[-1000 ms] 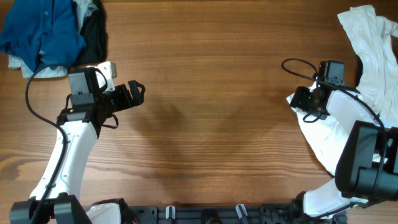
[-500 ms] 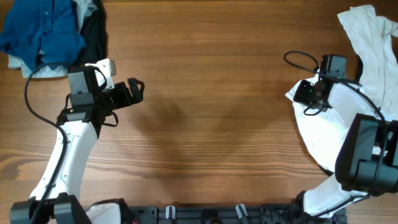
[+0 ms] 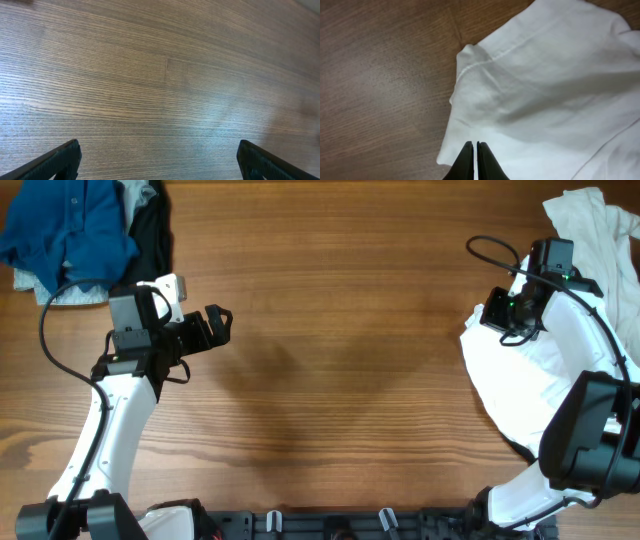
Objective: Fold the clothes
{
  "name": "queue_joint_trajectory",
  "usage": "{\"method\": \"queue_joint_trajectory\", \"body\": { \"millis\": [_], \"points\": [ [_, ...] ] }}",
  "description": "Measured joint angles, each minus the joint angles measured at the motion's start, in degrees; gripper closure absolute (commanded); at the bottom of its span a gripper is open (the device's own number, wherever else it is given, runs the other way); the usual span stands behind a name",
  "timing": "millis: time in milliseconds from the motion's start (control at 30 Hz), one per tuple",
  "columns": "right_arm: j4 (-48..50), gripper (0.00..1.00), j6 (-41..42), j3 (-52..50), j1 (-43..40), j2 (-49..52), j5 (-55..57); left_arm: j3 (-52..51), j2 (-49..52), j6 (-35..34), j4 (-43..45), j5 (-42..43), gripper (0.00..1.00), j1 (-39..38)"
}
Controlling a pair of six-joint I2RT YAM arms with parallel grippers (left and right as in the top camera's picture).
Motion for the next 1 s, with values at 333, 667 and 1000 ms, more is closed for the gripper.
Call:
{"method": "queue_joint_trajectory", "body": {
  "millis": [333,667,1000],
  "points": [
    [5.11,0.21,-6.08,-0.17,0.96,0.04,-4.81,0.0,0.0,0.0,0.0,-0.02,0.0,0.0],
    [4.57,0.47,-5.46,-0.85,7.98,8.46,1.09,0.0,0.0,0.0,-0.07,0.0,0.0,0.0],
    [0.94,0.28,1.01,-0.74,8.66,8.83,13.33,0.0,0.0,0.0,-0.07,0.0,0.0,0.0]
  ]
}}
